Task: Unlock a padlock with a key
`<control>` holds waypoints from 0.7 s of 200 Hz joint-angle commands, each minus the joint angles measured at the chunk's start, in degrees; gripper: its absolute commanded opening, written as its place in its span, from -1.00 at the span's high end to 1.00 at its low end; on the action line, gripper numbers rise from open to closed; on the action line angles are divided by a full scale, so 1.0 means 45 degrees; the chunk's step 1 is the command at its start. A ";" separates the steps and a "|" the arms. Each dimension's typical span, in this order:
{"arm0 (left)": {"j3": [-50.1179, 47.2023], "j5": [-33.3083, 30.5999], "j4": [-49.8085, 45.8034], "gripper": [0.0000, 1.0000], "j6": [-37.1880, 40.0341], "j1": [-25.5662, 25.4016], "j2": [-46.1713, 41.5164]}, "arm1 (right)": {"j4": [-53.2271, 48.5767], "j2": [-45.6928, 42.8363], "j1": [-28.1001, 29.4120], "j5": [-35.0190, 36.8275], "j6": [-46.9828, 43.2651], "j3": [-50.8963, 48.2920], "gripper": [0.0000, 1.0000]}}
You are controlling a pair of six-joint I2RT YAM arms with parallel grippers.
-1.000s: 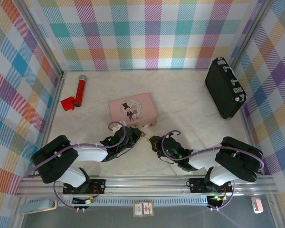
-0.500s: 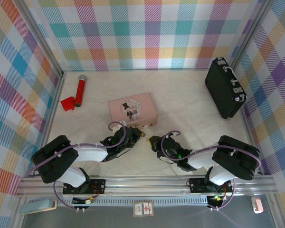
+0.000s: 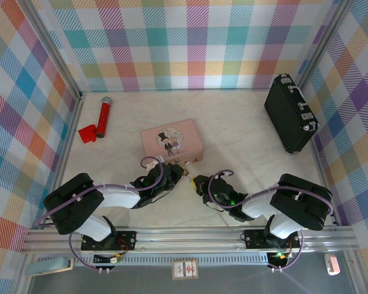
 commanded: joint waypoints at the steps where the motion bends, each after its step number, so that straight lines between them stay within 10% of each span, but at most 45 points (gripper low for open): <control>1: 0.0236 -0.0125 0.1694 1.00 -0.0093 -0.0247 -0.0254 | 0.0560 -0.0095 0.0070 0.0373 0.0110 -0.0087 1.00; 140: 0.0201 -0.0201 0.1711 1.00 0.0065 -0.0247 -0.0259 | 0.0493 -0.0308 0.0079 0.0193 -0.0008 -0.0066 1.00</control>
